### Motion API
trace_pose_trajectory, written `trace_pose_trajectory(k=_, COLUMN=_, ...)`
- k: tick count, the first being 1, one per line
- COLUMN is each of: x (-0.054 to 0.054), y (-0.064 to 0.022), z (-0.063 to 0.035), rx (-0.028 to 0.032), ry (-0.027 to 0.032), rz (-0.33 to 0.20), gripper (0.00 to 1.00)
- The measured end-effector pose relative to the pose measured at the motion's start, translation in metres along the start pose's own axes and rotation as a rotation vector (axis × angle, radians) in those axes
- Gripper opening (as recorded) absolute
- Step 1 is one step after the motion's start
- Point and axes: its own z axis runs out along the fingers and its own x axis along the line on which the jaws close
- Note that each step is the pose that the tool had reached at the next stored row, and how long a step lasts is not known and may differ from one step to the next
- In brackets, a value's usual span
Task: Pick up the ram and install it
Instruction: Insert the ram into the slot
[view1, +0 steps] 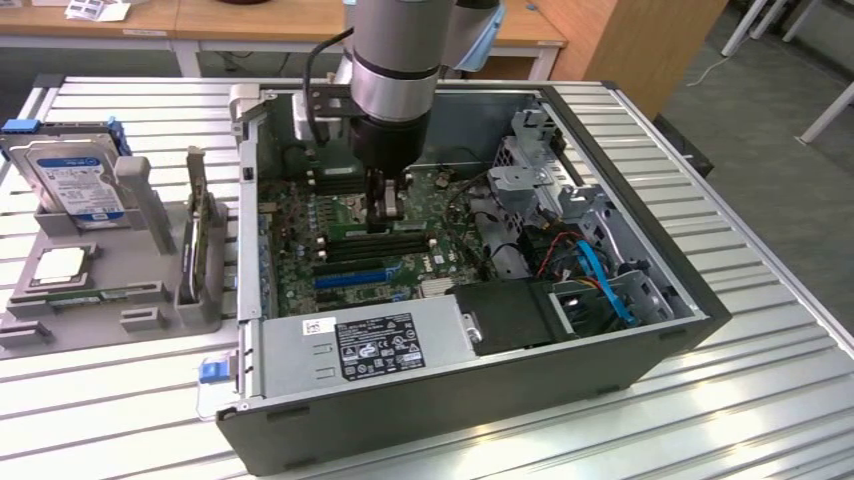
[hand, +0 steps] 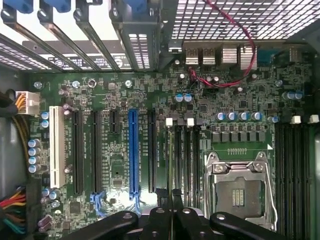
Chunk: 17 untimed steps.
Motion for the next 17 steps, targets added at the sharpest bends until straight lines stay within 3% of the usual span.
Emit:
trace_pose_trajectory(k=5, x=-0.001, y=0.0002, z=0.0009, rx=0.0003, ry=-0.0004, rz=0.001, gripper=0.12)
trace_pose_trajectory(k=11, x=-0.003, y=0.0004, z=0.0111, rx=0.0003, ry=-0.0002, rz=0.000, gripper=0.12)
trace_pose_trajectory(k=17, x=-0.003, y=0.0005, z=0.0123, rx=0.0018, ry=0.0006, rz=0.000, gripper=0.12)
